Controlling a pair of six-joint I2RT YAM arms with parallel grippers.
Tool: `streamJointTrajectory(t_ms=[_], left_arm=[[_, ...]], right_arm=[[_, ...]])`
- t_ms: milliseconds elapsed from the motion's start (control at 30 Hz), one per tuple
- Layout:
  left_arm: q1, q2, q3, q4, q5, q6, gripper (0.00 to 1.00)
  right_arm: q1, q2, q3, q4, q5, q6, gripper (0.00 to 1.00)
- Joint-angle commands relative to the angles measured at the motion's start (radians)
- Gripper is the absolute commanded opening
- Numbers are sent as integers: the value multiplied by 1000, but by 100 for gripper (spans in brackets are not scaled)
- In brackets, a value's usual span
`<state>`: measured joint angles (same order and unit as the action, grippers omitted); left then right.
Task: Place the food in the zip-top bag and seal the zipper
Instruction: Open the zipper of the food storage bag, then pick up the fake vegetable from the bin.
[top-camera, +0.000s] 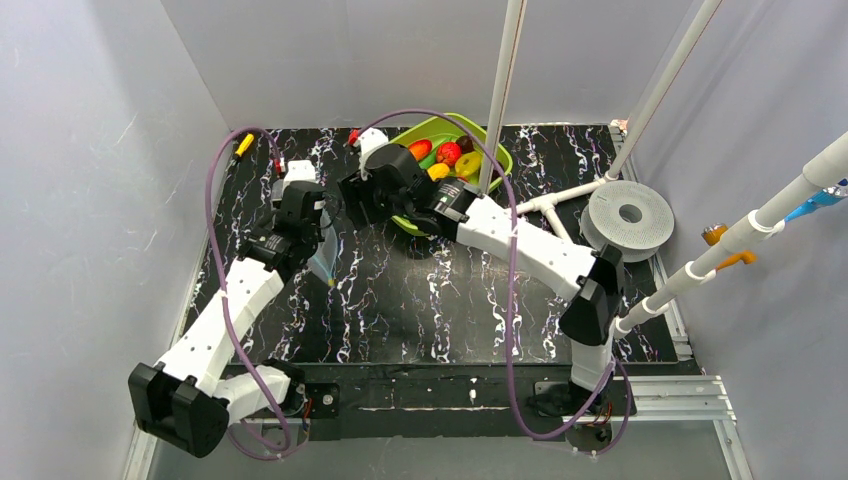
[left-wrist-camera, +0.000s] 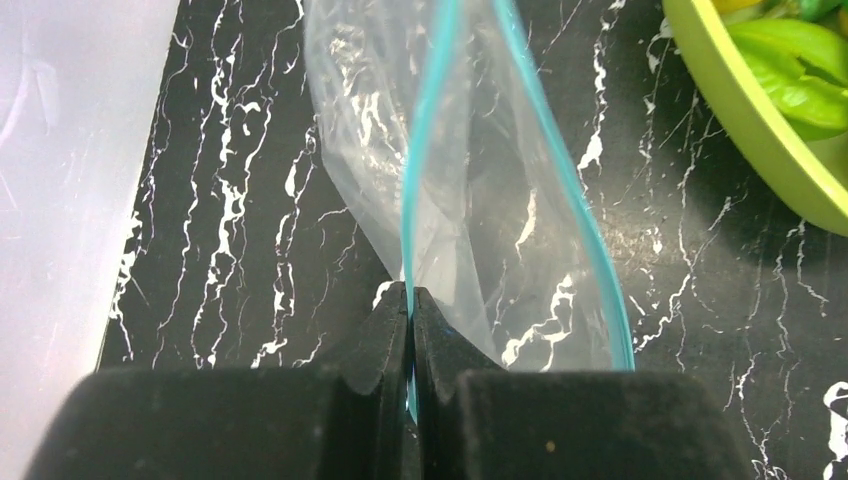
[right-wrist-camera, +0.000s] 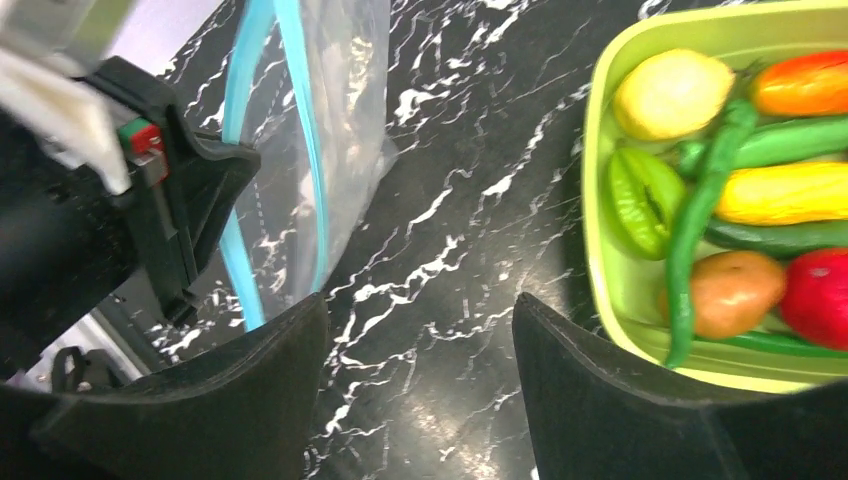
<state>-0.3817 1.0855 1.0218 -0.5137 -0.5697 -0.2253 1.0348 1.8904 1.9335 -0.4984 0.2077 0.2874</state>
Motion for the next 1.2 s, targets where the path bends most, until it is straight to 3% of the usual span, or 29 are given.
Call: streamJointTrajectory(t_ms=[0, 233, 367, 667, 900, 1167], left_arm=[[0, 25, 61, -52, -56, -17, 0], [0, 28, 55, -46, -43, -32, 0], [0, 35, 50, -36, -27, -35, 0], [0, 53, 46, -26, -7, -32, 0], [0, 52, 49, -25, 26, -39, 0], [0, 39, 49, -22, 37, -42, 0]], right_arm=[[-2, -131, -57, 113, 119, -136, 76], [-91, -131, -162, 158, 226, -140, 77], [-157, -83, -166, 164, 198, -123, 78], [-234, 196, 113, -39, 384, -178, 76], [-270, 298, 145, -65, 376, -204, 75], [-297, 363, 142, -81, 340, -198, 67]])
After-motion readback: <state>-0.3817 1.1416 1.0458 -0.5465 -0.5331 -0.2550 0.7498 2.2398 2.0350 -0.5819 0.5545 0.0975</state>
